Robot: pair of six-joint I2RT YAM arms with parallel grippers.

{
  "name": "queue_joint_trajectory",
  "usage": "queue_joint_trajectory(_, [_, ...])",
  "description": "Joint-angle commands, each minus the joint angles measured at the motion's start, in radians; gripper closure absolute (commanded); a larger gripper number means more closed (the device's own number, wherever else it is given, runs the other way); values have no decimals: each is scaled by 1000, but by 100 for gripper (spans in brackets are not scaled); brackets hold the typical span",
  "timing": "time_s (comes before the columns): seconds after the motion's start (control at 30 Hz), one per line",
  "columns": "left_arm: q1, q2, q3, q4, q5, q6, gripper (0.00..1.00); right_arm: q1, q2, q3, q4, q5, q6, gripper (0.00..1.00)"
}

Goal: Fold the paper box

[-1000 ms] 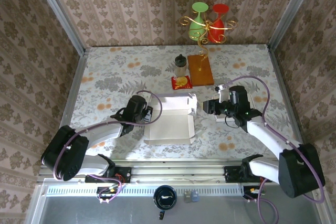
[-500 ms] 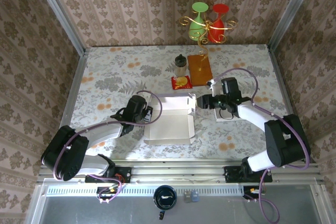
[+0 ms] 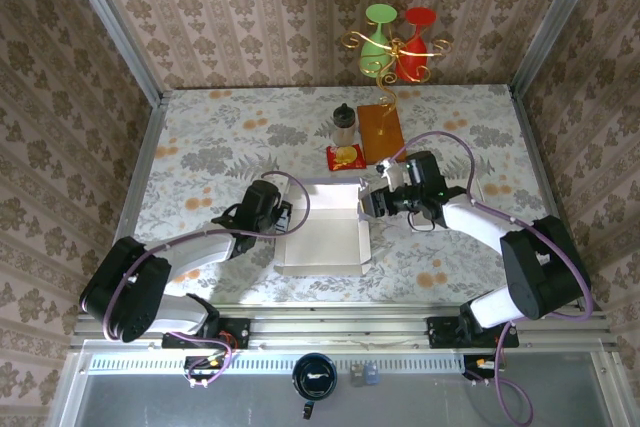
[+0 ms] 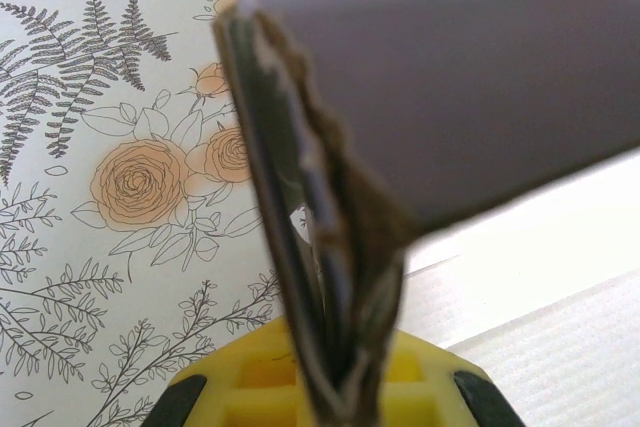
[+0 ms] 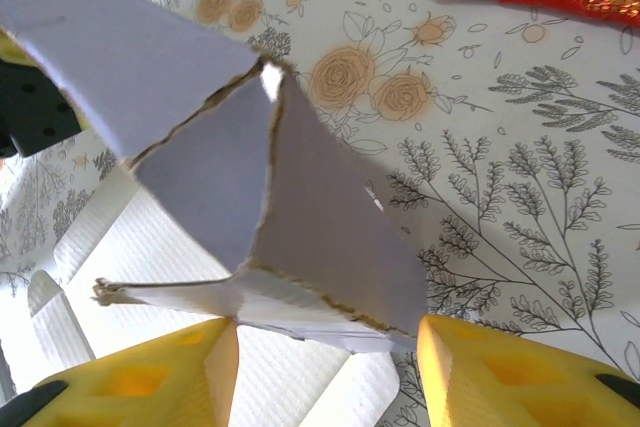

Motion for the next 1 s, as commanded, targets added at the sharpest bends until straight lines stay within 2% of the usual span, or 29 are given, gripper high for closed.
queue_joint_trajectory(0.0, [4,20,12,-48,32,13,100,25,18,46,-23,53,-37,49])
queue_joint_trajectory(0.17, [4,20,11,-49,32,16,100,56,23,61,-18,94,-39,55])
queue_joint_trajectory(0.33, [4,19,11,-49,32,20,100,83,19,62,-18,107,-50,56])
queue_joint_trajectory(0.6, [5,22,12,-49,32,19,100,94,10,72,-45,109,-81,53])
queue_joint_trajectory(0.8, [5,19,12,-54,30,23,100,94,-7,81,-76,83,-87,45])
queue_joint_trajectory(0.97, [4,13,12,-58,26,26,100,65,-77,49,-66,55,-11,39])
